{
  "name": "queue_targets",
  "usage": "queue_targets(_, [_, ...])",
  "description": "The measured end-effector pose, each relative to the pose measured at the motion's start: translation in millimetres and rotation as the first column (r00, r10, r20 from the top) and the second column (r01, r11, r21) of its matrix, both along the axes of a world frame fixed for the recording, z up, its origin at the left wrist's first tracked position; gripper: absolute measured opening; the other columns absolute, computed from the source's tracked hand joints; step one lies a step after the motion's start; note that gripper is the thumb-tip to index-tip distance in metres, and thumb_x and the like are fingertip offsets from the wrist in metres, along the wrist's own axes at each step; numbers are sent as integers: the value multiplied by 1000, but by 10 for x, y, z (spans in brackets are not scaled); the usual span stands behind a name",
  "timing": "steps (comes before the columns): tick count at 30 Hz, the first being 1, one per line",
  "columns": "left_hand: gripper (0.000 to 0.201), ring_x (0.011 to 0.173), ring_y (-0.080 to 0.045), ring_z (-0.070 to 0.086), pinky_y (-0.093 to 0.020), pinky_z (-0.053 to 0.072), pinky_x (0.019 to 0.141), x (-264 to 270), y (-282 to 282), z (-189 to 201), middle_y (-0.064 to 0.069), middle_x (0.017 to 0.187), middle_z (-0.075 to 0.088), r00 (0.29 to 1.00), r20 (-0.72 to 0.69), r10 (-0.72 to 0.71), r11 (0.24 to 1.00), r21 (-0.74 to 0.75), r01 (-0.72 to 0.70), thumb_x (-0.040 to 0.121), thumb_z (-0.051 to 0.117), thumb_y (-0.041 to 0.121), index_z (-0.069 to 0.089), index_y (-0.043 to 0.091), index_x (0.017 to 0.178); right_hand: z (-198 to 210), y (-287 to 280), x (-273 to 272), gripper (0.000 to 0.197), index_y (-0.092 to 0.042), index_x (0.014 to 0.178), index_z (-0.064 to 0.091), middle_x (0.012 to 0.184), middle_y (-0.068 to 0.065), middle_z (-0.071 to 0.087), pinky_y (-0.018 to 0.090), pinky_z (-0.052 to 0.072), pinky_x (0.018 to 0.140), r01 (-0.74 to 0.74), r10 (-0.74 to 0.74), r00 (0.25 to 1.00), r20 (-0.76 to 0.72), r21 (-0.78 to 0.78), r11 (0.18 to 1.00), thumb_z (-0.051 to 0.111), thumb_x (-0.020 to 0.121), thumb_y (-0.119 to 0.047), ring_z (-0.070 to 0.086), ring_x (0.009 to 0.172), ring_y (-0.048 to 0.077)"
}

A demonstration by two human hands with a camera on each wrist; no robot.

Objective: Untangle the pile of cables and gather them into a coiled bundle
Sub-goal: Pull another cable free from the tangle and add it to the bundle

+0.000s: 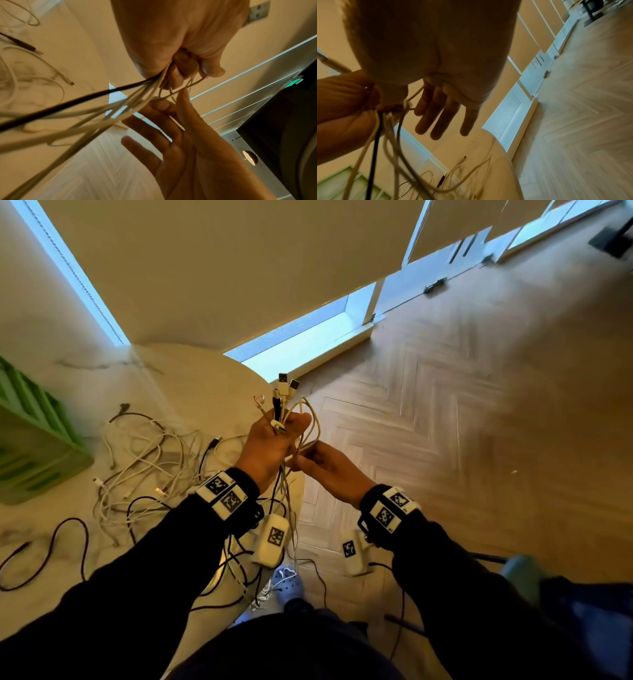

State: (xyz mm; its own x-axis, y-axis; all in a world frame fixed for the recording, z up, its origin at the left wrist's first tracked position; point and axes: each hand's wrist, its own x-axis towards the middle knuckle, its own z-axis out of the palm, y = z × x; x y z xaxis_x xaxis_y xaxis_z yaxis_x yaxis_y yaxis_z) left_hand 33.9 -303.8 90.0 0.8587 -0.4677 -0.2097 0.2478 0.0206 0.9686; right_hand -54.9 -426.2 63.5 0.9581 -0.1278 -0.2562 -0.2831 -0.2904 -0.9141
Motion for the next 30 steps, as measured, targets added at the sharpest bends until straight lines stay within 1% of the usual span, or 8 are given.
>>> queue_targets(6, [11, 48, -3, 44, -27, 40, 59, 139, 60, 12, 14, 53, 51, 998, 6, 66, 998, -12, -66, 92, 72, 27, 66, 20, 87, 58, 68, 96, 19, -10, 114, 57, 110, 3, 65, 38, 59, 90, 75, -87, 994, 71, 164, 984, 46, 106, -23, 72, 87, 23])
queue_targets(10, [24, 53, -12, 29, -29, 33, 56, 251, 119, 3, 5, 57, 33, 986, -89, 140, 984, -96, -148, 104, 53, 34, 63, 19, 88, 78, -208, 169, 19, -17, 110, 56, 104, 0, 63, 35, 54, 68, 235, -236, 965, 118, 19, 972, 44, 106, -31, 55, 67, 17])
queue_targets(12, [32, 51, -10, 29, -26, 30, 53, 288, 178, 7, 8, 56, 31, 976, -169, 140, 965, -195, -172, 108, 42, 34, 60, 15, 89, 26, -526, 209, 19, -19, 110, 60, 106, 1, 65, 35, 48, 74, 298, -262, 950, 169, -243, 923, 45, 106, -31, 56, 77, 13])
queue_targets(15, [36, 48, -7, 26, -23, 22, 48, 311, 260, 25, 7, 58, 34, 958, -272, 93, 922, -339, -185, 109, 38, 31, 58, 12, 87, -99, -1002, 170, 18, -23, 106, 66, 110, 5, 68, 32, 43, 86, 37, -113, 989, -91, -594, 803, 48, 104, -28, 62, 100, 23])
queue_targets(19, [33, 47, -6, 29, -20, 26, 45, 289, 294, 32, 6, 61, 40, 958, -284, 37, 908, -392, -151, 109, 37, 28, 56, 11, 88, -267, -1094, 17, 36, -25, 132, 55, 138, 6, 57, 37, 42, 105, -429, -17, 809, -588, -610, 666, 58, 97, -34, 54, 126, 27])
queue_targets(22, [32, 48, -6, 32, -21, 28, 47, 268, 293, 38, 5, 63, 43, 966, -256, 24, 908, -399, -128, 109, 37, 27, 55, 10, 89, -182, -746, 111, 63, -30, 146, 39, 152, 1, 43, 46, 35, 114, -290, 130, 946, -296, -598, 748, 64, 88, -32, 43, 137, 23])
queue_targets(24, [31, 48, -6, 34, -21, 30, 48, 257, 297, 37, 5, 63, 42, 969, -246, 33, 910, -392, -131, 109, 37, 27, 55, 10, 89, -64, -409, 205, 58, -30, 144, 43, 148, -6, 50, 34, 36, 111, -284, 254, 959, -127, -438, 853, 65, 91, -34, 46, 134, 14])
queue_targets(30, [32, 57, -10, 48, -24, 43, 54, 302, 378, 58, 4, 65, 47, 975, -204, 85, 921, -357, -155, 109, 37, 29, 56, 9, 92, -44, 84, 367, 30, -16, 101, 64, 88, -5, 68, 28, 46, 77, -234, 350, 919, 183, -462, 855, 49, 102, -41, 61, 81, 14])
